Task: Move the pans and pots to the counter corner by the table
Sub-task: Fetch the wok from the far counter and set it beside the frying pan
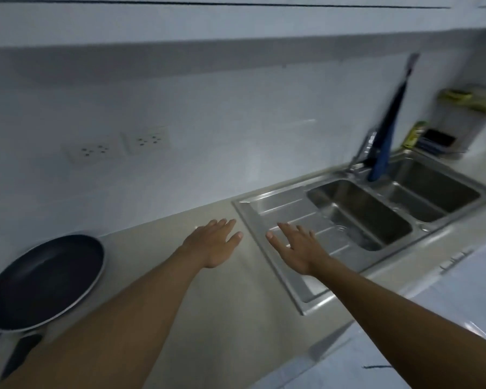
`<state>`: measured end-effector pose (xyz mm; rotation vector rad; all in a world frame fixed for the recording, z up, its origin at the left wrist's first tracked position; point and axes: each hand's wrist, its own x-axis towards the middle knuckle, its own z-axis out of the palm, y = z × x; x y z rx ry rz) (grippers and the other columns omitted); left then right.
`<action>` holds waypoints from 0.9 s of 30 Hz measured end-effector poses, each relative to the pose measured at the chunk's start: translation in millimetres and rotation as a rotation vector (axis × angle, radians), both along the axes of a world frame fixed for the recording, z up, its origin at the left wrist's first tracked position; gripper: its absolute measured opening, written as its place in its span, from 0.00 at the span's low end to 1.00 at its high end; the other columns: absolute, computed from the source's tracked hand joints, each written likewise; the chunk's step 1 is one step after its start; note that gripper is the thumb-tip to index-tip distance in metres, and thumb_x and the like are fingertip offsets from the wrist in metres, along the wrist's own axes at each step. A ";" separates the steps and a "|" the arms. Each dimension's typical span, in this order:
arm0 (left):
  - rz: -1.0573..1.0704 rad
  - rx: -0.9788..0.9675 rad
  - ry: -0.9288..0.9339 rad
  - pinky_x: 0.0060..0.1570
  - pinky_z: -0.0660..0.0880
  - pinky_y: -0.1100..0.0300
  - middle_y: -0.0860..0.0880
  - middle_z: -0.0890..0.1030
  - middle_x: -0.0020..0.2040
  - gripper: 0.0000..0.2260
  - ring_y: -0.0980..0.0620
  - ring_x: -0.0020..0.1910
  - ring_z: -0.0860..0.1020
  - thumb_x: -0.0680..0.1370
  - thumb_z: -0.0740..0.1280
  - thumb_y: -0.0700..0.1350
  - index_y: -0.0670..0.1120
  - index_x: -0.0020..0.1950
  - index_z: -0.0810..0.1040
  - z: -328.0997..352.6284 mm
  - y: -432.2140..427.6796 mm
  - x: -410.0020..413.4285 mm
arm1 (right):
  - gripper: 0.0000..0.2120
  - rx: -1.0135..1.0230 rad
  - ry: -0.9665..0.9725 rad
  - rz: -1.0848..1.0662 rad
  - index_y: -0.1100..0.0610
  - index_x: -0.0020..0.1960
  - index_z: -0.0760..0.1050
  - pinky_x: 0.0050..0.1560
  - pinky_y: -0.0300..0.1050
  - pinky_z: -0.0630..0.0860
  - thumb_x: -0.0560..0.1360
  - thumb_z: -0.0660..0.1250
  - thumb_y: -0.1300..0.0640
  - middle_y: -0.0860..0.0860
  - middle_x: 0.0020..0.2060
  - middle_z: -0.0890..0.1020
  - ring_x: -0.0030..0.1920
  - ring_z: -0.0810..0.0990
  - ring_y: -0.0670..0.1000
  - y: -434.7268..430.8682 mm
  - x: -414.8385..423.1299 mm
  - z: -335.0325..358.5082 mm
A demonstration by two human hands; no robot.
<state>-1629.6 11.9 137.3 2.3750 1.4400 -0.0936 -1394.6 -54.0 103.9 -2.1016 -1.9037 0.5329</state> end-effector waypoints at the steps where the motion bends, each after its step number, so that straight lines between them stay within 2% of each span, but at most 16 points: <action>1: -0.027 -0.001 -0.001 0.75 0.52 0.50 0.54 0.54 0.81 0.28 0.52 0.79 0.52 0.82 0.45 0.64 0.55 0.81 0.53 2.1 -5.8 23.6 | 0.52 -0.007 0.001 -0.018 0.50 0.81 0.56 0.78 0.62 0.47 0.68 0.36 0.20 0.52 0.80 0.60 0.80 0.54 0.58 -10.8 22.2 0.7; 5: -0.135 0.025 -0.013 0.71 0.60 0.51 0.48 0.63 0.78 0.24 0.47 0.76 0.61 0.83 0.48 0.61 0.51 0.77 0.62 11.4 -29.5 118.2 | 0.40 0.021 0.015 -0.113 0.50 0.80 0.58 0.77 0.63 0.47 0.77 0.45 0.27 0.52 0.79 0.63 0.80 0.55 0.58 -57.5 108.2 3.4; 7: -0.202 0.045 -0.008 0.70 0.63 0.50 0.46 0.67 0.76 0.22 0.46 0.74 0.65 0.84 0.49 0.59 0.51 0.73 0.65 13.7 -40.2 162.2 | 0.39 0.041 0.015 -0.152 0.49 0.79 0.60 0.77 0.64 0.48 0.77 0.45 0.27 0.51 0.79 0.64 0.79 0.57 0.57 -82.2 146.5 5.4; 11: -0.311 0.069 0.024 0.72 0.60 0.47 0.50 0.61 0.79 0.26 0.47 0.77 0.61 0.83 0.47 0.61 0.53 0.80 0.57 17.4 -60.3 244.5 | 0.45 0.021 0.059 -0.264 0.46 0.78 0.60 0.78 0.64 0.49 0.71 0.40 0.21 0.51 0.78 0.66 0.79 0.58 0.59 -128.5 214.8 9.9; 14: -0.396 0.069 0.014 0.71 0.60 0.47 0.48 0.62 0.79 0.26 0.46 0.77 0.60 0.83 0.48 0.61 0.52 0.79 0.59 20.3 -67.4 302.3 | 0.46 0.019 0.047 -0.370 0.49 0.79 0.61 0.77 0.63 0.48 0.72 0.40 0.22 0.53 0.77 0.66 0.79 0.57 0.59 -153.1 259.8 10.3; 20: -0.521 0.046 0.010 0.76 0.52 0.47 0.52 0.54 0.81 0.29 0.50 0.80 0.51 0.82 0.46 0.63 0.54 0.81 0.53 18.2 -69.4 413.1 | 0.45 0.020 0.050 -0.533 0.50 0.80 0.59 0.77 0.64 0.45 0.73 0.40 0.23 0.52 0.79 0.63 0.80 0.55 0.59 -184.9 341.7 9.6; 27: -0.680 0.075 -0.043 0.75 0.55 0.47 0.50 0.57 0.81 0.28 0.48 0.79 0.55 0.83 0.47 0.61 0.51 0.81 0.53 28.2 -59.8 535.3 | 0.45 0.014 0.034 -0.673 0.50 0.80 0.59 0.78 0.64 0.46 0.73 0.40 0.24 0.51 0.79 0.63 0.80 0.55 0.58 -188.9 438.2 20.9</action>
